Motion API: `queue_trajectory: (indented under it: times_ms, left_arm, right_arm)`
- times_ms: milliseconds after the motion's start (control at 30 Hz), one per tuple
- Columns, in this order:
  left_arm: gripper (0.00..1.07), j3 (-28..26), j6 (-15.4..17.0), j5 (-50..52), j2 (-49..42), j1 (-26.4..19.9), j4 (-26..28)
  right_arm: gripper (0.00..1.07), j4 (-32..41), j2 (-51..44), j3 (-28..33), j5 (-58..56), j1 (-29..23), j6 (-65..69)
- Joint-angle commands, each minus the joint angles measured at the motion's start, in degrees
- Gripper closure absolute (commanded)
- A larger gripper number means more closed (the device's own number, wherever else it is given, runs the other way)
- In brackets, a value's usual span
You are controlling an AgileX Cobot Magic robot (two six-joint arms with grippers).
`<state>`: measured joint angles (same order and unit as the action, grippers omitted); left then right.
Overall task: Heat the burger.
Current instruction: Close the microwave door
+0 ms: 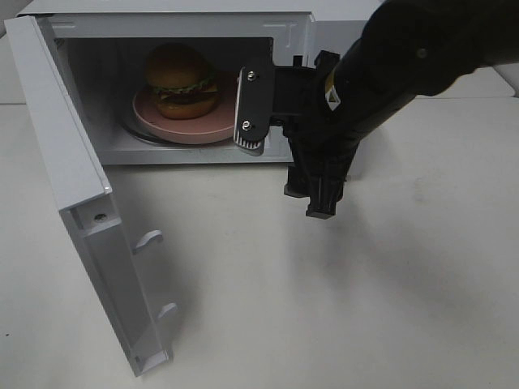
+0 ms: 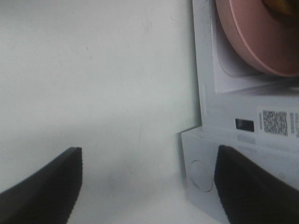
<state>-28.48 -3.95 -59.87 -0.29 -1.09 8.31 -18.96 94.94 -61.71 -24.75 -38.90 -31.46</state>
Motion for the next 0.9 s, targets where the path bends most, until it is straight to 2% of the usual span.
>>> queue_trajectory:
  times_ms: [33, 367, 667, 900]
  left_arm:
    - [0.07, 0.11, -0.23, 0.52, -1.43, 0.29, 0.23]
    - [0.07, 0.11, -0.23, 0.52, -1.43, 0.29, 0.23]
    - [0.07, 0.11, -0.23, 0.52, -1.43, 0.29, 0.23]
    - [0.07, 0.11, -0.23, 0.52, -1.43, 0.29, 0.23]
  right_arm:
    - [0.31, -0.40, -2.98, 2.12, -0.57, 0.00, 4.93]
    - [0.31, 0.06, -16.10, 8.88, -11.40, 0.00, 23.20]
    - [0.31, 0.23, -27.50, 9.57, -28.36, 0.00, 36.27]
    - [0.31, 0.29, -34.38, 9.63, -39.19, 0.00, 38.10]
